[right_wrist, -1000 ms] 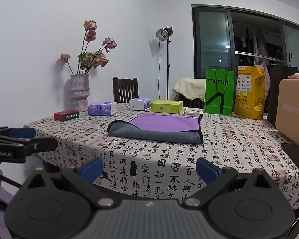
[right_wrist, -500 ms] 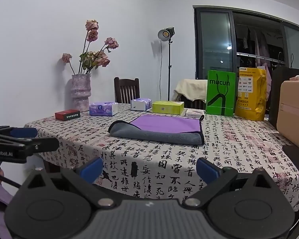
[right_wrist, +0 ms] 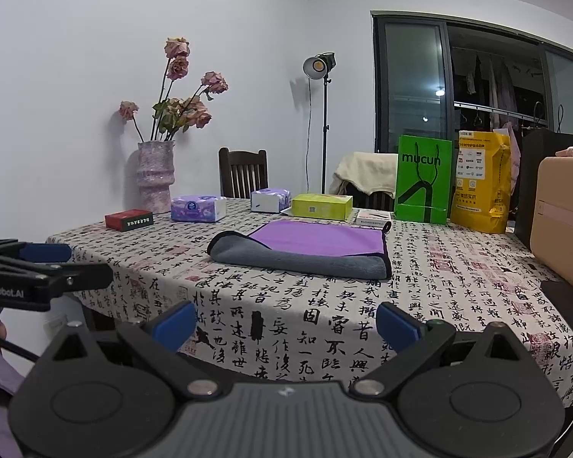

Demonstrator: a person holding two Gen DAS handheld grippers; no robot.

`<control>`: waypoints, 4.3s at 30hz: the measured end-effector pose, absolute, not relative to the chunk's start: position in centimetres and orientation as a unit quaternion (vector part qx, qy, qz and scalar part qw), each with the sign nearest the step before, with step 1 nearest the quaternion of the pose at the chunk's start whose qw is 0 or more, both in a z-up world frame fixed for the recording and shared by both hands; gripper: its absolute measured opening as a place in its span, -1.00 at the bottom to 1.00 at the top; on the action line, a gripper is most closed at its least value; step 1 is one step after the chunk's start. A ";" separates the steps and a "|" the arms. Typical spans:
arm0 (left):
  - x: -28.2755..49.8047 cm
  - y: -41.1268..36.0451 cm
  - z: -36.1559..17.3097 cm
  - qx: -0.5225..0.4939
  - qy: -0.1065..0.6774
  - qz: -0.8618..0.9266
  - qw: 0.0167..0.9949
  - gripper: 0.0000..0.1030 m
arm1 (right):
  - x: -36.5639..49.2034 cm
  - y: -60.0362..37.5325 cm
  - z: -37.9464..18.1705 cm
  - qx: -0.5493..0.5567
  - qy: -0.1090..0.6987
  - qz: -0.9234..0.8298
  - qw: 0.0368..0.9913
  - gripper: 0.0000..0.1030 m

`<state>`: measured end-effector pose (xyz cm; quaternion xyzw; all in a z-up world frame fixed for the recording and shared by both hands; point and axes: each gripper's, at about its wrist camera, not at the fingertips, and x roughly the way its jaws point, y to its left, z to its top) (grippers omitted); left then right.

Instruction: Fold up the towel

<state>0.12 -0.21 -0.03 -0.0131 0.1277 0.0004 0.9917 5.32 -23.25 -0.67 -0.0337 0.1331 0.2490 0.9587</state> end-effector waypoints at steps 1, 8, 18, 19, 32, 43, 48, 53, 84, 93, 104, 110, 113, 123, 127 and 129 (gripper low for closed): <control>0.1 -0.2 0.0 -0.013 0.128 0.001 0.992 1.00 | 5.3 -23.2 -0.7 -0.034 0.133 0.249 0.959 0.95; 0.1 -0.2 0.0 -0.013 0.128 0.000 0.992 1.00 | 5.3 -23.2 -0.7 -0.034 0.133 0.249 0.959 0.96; 0.1 -0.4 0.2 -0.008 0.126 0.000 0.992 1.00 | 5.3 -23.2 -0.7 -0.034 0.133 0.249 0.959 0.96; 0.1 -0.4 0.2 -0.008 0.126 -0.001 0.992 1.00 | 5.3 -23.2 -0.7 -0.034 0.133 0.249 0.959 0.96; 0.1 -0.4 0.2 -0.008 0.127 -0.002 0.992 1.00 | 5.4 -23.3 -0.8 -0.034 0.133 0.247 0.959 0.96; 0.2 -0.3 0.1 -0.007 0.128 -0.004 0.992 1.00 | 5.4 -23.2 -0.7 -0.034 0.132 0.247 0.959 0.96; 0.2 -0.3 0.1 -0.007 0.128 -0.004 0.992 1.00 | 5.4 -23.3 -0.8 -0.033 0.133 0.247 0.959 0.96; 0.2 -0.4 0.1 -0.007 0.129 -0.004 0.992 1.00 | 5.4 -23.3 -0.7 -0.032 0.134 0.247 0.959 0.96; 2.0 -0.4 -0.4 0.004 0.140 -0.003 0.990 1.00 | 7.3 -23.7 -1.0 -0.023 0.112 0.231 0.966 0.96; 4.1 0.2 -0.8 -0.002 0.125 0.003 0.992 1.00 | 9.2 -24.3 -2.0 -0.027 0.122 0.214 0.969 0.96; 7.9 1.8 -1.1 -0.005 0.121 0.022 0.992 1.00 | 13.0 -24.4 -2.5 -0.027 0.124 0.199 0.972 0.96; 9.8 2.3 -1.7 -0.008 0.132 0.027 0.991 1.00 | 15.1 -24.1 -3.2 -0.018 0.136 0.199 0.970 0.96; 10.6 2.5 -2.2 -0.009 0.141 0.029 0.990 1.00 | 15.8 -24.0 -3.5 -0.021 0.142 0.199 0.970 0.96; 13.3 2.9 -2.5 -0.010 0.157 0.028 0.987 1.00 | 18.5 -23.8 -4.0 -0.022 0.155 0.194 0.968 0.96; 14.6 3.0 -2.5 -0.010 0.163 0.027 0.986 1.00 | 19.6 -23.5 -4.0 -0.026 0.159 0.194 0.968 0.95; 15.2 3.1 -2.5 -0.011 0.165 0.027 0.986 1.00 | 20.1 -23.4 -4.0 -0.027 0.160 0.193 0.968 0.94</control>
